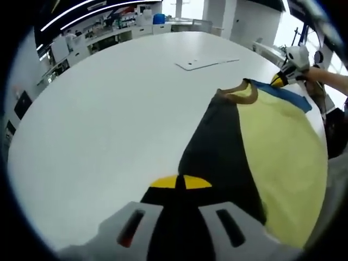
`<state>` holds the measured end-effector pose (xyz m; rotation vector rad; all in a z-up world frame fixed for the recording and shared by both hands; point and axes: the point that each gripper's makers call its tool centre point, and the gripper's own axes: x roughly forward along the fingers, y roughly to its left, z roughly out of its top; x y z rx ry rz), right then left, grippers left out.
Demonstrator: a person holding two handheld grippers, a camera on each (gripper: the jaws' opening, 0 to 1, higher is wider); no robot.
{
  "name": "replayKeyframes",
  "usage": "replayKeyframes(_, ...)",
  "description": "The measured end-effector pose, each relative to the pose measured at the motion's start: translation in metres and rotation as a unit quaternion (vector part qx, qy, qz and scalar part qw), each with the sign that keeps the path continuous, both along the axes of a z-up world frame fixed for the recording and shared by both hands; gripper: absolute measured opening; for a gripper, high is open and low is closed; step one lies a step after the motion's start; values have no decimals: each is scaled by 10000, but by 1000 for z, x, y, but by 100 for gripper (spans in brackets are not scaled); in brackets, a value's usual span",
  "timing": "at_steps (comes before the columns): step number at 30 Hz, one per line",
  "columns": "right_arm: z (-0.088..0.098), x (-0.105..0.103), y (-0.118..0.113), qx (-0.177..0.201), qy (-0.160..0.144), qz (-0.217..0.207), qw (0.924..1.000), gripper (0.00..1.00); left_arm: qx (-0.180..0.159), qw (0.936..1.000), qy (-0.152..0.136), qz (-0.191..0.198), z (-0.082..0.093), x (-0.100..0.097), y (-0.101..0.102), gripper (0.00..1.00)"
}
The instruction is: Fold the garment on the visible template until the final outline fits inside the template.
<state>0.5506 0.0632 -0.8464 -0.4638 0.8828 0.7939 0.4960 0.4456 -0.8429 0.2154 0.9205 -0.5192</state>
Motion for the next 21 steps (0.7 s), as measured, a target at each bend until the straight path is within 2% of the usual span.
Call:
replayKeyframes(3, 2, -2, 3, -16, -52, 5, 10000, 0, 22, 10000, -35, 50, 0, 2, 1, 0)
replayKeyframes(7, 0, 10, 2, -25, -108, -14, 9999, 0, 35, 9999, -82, 108, 1, 4, 2, 0)
replayKeyframes(10, 2, 8, 4, -41, -138, 0, 9999, 0, 71, 9998, -116, 117, 2, 4, 2, 0)
replayKeyframes(21, 2, 12, 4, -13, -71, -81, 9999, 0, 92, 9996, -208, 157, 3, 8, 5, 0)
